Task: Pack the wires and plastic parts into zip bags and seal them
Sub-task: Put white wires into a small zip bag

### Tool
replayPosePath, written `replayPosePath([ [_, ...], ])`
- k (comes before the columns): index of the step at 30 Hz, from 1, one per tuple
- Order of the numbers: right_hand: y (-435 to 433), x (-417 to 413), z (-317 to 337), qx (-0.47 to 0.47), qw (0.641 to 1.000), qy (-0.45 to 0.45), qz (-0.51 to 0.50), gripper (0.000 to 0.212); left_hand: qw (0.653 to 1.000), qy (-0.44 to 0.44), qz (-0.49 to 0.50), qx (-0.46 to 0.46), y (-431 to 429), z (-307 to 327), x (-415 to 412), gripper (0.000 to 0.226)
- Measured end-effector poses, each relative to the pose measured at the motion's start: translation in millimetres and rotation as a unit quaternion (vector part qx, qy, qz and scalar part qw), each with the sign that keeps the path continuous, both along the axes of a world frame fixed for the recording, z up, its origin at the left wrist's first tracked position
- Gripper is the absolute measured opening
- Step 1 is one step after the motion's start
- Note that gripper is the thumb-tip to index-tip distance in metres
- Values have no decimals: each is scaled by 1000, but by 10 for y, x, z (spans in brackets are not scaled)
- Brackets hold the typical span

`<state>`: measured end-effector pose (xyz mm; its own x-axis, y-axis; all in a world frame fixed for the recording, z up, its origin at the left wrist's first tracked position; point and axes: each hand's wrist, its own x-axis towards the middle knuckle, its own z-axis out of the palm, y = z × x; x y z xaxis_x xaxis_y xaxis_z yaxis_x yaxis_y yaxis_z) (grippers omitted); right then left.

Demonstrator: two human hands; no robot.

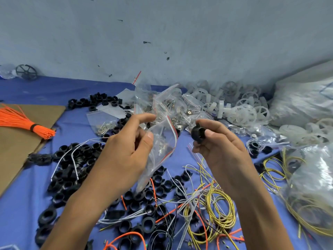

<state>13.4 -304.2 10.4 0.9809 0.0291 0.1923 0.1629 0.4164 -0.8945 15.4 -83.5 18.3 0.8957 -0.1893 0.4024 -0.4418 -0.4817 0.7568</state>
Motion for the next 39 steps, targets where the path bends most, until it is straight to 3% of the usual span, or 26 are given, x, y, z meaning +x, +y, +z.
replayPosePath([
  [5, 180, -171, 189, -143, 986, -85, -8, 8, 999, 24, -25, 10, -80, -21, -15, 26],
  [8, 212, -214, 204, -245, 964, -101, -26, 14, 999, 33, -32, 9, -95, -10, -27, 31],
  [13, 158, -206, 243, -229, 967, -98, -60, 12, 999, 30, -25, -5, -70, -20, -1, 31],
  [22, 86, -159, 135, -325, 941, -78, -49, 11, 1000, 10, -5, -22, -29, -18, 15, 15],
  [27, -13, -124, 44, -411, 908, -58, -50, 5, 1000, 7, 6, -21, -9, -3, 23, 16],
  [31, -63, -85, -40, -513, 857, -43, -18, 8, 999, 4, 11, -33, 28, 2, 60, 17],
  [37, -40, -25, -171, -557, 829, -40, -3, 9, 999, 3, 17, -51, 63, -2, 94, 18],
  [39, -12, 2, -238, -593, 804, -36, 8, 8, 999, 1, 16, -49, 67, -5, 95, 18],
])
